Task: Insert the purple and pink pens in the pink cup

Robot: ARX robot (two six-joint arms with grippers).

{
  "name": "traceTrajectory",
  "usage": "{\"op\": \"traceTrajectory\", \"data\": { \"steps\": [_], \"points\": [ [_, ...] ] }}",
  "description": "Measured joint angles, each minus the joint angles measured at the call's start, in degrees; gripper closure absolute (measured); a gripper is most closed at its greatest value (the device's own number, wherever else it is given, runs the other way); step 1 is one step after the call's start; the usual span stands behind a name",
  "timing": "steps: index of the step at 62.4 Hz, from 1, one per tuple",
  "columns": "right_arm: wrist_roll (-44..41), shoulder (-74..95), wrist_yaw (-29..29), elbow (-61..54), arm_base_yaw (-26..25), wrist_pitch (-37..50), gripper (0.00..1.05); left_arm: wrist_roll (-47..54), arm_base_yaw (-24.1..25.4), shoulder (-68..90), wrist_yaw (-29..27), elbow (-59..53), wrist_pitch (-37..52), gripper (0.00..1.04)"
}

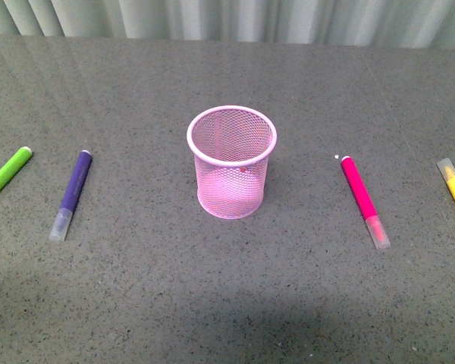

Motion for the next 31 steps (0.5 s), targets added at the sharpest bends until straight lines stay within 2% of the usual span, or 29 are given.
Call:
{"op": "traceTrajectory", "data": {
  "steps": [6, 12, 18, 22, 31],
  "points": [
    [0.0, 0.0, 0.0, 0.0, 0.0, 0.0, 0.07, 1.8, 2.4, 10.4, 0.5, 7.9, 5.1, 0.08],
    [0.0, 0.0, 0.1, 0.0, 0.0, 0.0, 0.07, 4.6, 2.5, 18.5, 2.2, 14.4, 8.8, 0.08],
    [0.0, 0.0, 0.0, 0.0, 0.0, 0.0, 0.07, 7.3, 1.2, 27.4, 5.3, 21.0, 11.0, 0.08],
    [0.0, 0.0, 0.0, 0.0, 0.0, 0.0, 0.07, 8.0, 0.4, 33.7, 5.2, 24.5, 11.5, 0.08],
    [0.0, 0.0, 0.0, 0.0, 0.0, 0.0, 0.07, 5.3, -2.2, 50.1, 7.6, 31.1, 12.0, 0.08]
  ]
}}
